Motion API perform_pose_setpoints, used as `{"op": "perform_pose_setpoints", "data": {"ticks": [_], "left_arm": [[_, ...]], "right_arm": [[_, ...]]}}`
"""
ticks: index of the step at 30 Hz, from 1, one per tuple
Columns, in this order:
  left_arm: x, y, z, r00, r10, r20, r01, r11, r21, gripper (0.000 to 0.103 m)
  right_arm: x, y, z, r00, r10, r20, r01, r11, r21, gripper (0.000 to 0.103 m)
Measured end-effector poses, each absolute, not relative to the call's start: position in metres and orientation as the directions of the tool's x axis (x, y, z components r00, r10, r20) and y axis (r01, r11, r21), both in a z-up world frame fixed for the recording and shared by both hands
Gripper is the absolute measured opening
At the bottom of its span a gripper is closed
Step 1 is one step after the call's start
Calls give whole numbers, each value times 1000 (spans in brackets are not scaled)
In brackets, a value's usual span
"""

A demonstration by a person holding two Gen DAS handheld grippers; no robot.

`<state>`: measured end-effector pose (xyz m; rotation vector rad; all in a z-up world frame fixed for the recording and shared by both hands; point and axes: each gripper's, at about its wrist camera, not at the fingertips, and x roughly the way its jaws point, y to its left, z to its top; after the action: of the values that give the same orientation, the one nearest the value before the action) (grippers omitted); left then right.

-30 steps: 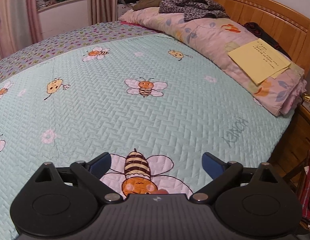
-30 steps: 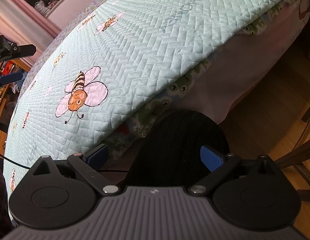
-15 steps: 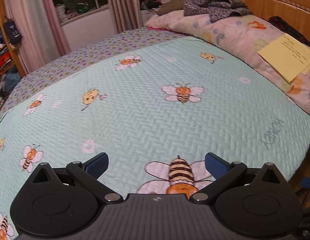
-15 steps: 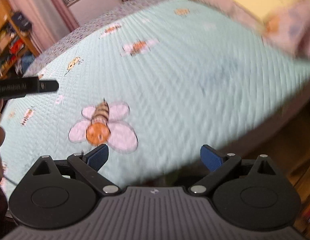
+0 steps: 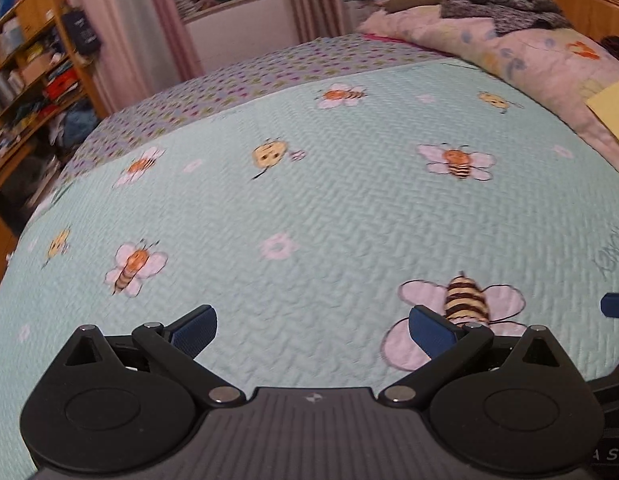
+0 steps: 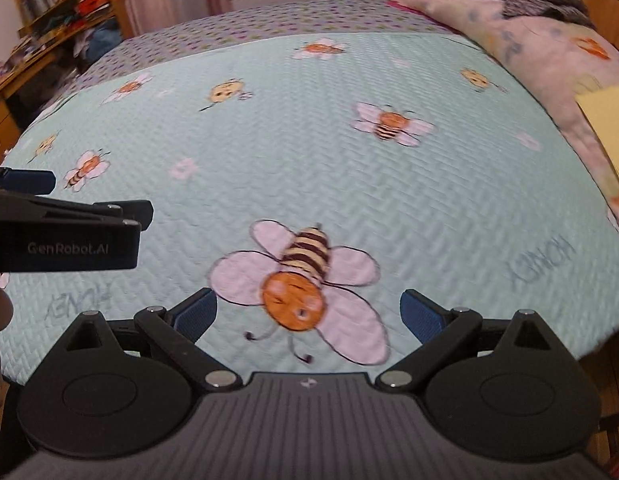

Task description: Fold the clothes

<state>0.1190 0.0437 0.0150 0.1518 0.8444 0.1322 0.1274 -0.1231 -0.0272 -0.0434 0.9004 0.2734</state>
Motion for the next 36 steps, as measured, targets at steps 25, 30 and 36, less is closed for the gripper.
{"op": "perform_pose_setpoints", "data": {"ticks": [25,30,36], "left_arm": [[62,136,29,679,170,-714,-186,981,57,102],[43,139,38,735,154,-660,-172,984,38,102],[25,132,47,781,105,-616,-120,993,17,102]], "right_arm": [[102,-25,5,612,243,-752,-392,920,-22,98],[94,-21,5,599,264,-756,-396,918,7,98],[83,-17,8,595,283,-752,-404,914,24,98]]}}
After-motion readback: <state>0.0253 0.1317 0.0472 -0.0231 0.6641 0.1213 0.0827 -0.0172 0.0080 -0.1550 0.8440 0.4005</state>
